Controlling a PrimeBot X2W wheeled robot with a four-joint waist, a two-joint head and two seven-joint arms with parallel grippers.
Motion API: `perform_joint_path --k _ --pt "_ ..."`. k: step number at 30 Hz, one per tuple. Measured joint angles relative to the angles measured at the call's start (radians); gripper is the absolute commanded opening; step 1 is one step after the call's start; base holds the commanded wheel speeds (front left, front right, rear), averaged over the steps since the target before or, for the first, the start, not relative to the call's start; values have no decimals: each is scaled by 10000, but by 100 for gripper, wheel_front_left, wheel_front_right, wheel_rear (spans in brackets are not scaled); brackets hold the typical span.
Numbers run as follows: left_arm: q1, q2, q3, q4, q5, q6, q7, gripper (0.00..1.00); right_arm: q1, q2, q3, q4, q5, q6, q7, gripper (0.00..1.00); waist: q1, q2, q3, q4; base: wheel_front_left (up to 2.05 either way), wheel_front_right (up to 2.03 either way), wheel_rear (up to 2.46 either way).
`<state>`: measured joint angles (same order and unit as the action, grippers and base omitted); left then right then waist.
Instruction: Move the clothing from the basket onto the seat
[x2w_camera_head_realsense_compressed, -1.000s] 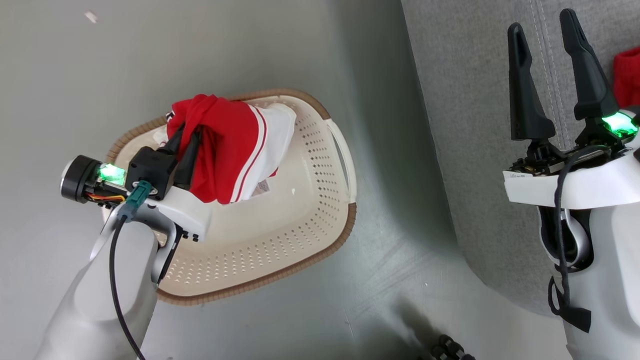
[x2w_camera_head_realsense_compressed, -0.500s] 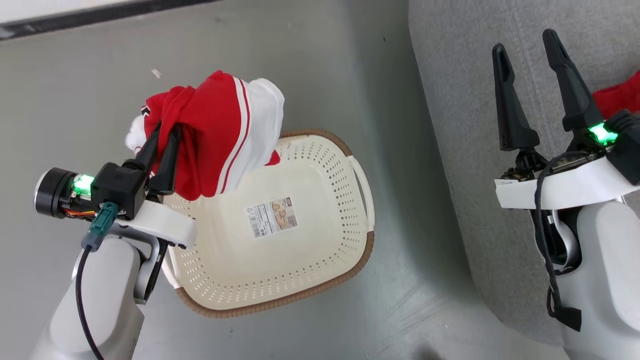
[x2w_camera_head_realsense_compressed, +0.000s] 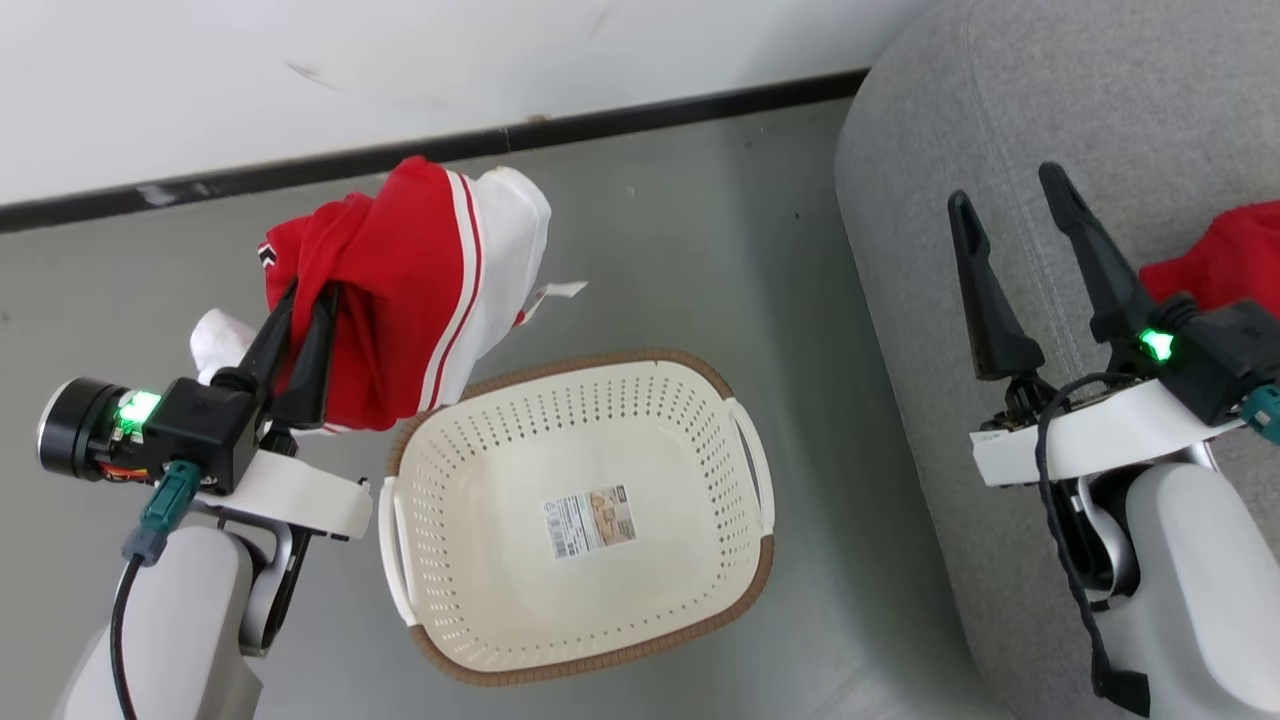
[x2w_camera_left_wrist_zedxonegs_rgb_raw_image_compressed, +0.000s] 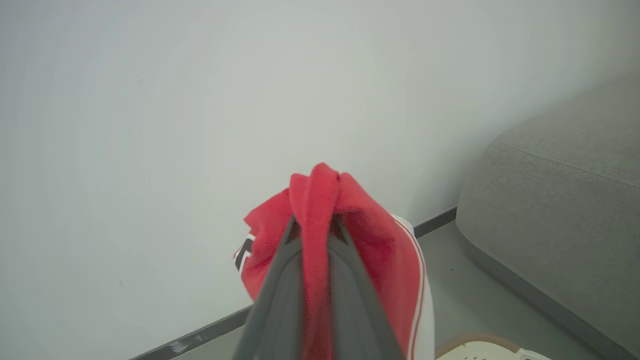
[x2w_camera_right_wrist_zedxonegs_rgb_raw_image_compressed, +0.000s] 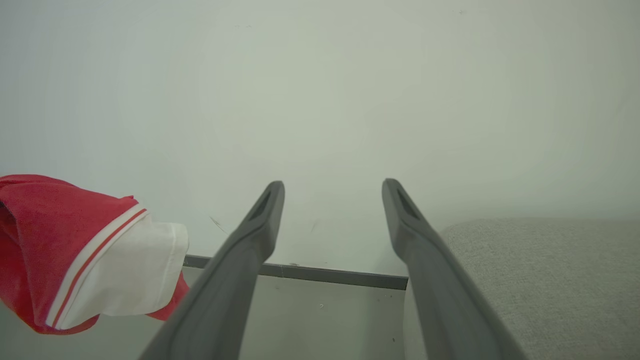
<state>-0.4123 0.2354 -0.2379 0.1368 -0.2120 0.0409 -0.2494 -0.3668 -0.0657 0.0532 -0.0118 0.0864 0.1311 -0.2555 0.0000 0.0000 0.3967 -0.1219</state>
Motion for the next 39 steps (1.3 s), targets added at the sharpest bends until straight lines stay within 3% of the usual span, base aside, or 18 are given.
perform_joint_path --k 13,26,31,36,39 --pt "597 328 -201 -546 -77 -291 234 0 1042 -163 316 589 176 0 2 100 -1 0 -1636 415 0 0 0" --pt "711 527 -859 -1126 -255 -915 997 0 1607 -562 798 1032 700 0 2 100 -1 0 -2999 760 0 0 0" --pt "710 543 -1281 -1298 -242 -1160 1266 0 1913 -819 1436 1310 1287 -2 2 100 -1 0 -3425 827 0 0 0" --pt "709 520 -1708 -1601 -242 -1327 1532 0 2113 -1041 2566 1532 2406 0 4 100 -1 0 -3785 866 0 0 0" --pt "704 464 -2061 -1935 -244 -1409 1695 0 2175 -1488 3553 1534 3264 0 13 100 -1 0 -4025 873 0 0 0"
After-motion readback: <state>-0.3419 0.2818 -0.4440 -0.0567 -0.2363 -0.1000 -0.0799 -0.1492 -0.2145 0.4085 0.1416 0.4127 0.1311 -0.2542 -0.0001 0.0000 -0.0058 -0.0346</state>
